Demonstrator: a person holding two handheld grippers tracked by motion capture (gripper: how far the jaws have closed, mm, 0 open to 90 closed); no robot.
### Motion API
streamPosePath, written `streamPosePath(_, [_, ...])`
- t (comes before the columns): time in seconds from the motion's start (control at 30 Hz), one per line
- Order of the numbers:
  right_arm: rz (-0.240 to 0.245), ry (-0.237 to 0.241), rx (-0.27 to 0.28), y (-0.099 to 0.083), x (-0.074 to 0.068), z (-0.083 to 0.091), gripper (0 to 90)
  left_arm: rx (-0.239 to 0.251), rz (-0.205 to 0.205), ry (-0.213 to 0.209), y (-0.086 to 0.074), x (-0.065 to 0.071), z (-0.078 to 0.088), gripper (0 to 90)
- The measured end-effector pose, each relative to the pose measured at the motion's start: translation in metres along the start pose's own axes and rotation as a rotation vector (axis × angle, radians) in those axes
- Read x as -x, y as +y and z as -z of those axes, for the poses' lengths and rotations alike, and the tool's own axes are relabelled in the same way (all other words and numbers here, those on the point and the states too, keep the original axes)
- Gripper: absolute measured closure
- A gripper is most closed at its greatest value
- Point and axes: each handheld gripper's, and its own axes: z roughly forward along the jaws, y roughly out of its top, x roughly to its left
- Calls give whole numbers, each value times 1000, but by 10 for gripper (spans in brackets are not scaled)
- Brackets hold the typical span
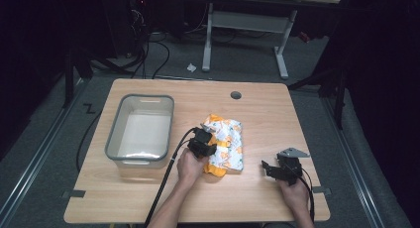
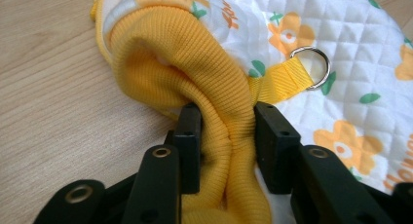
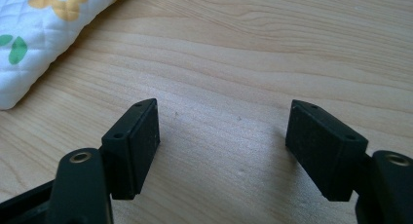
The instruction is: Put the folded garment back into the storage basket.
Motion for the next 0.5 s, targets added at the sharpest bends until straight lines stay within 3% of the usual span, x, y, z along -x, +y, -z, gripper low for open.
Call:
streamPosePath(0.17, [0,0,0,0,0,0,285,9,-2,3,0,1,1,706])
streamPosePath(0.5, [7,2,2,0,0,0,285,31,10,-47,2,2,11,726])
